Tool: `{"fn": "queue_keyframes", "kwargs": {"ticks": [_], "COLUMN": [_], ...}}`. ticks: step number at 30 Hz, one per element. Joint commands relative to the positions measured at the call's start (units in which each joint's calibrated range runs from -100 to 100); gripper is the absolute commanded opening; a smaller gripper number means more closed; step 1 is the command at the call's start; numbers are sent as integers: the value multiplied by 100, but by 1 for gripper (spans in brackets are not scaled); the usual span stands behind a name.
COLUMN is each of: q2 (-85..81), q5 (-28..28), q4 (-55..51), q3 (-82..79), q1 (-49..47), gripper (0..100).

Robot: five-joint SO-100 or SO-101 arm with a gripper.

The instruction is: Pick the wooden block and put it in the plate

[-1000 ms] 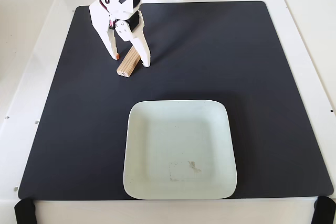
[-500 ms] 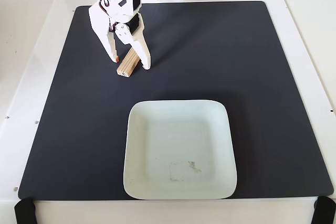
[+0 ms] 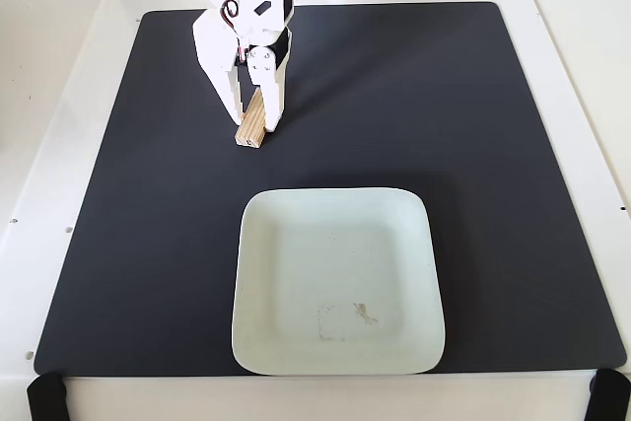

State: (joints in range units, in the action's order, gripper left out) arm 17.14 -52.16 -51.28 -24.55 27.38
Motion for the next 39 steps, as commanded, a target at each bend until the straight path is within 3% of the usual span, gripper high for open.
{"fn": "queue_keyframes", "kwargs": {"ticks": [1, 11, 29, 33, 39], "q2": [-53, -994, -6612, -6604, -4706], "q5": [11, 11, -21, -26, -5], "q4": [24, -47, 24, 289, 2012], "q3": [12, -348, -3487, -3083, -1760], "q1": [17, -73, -1103, -1316, -1618], "gripper": [2, 2, 2, 2, 2]}}
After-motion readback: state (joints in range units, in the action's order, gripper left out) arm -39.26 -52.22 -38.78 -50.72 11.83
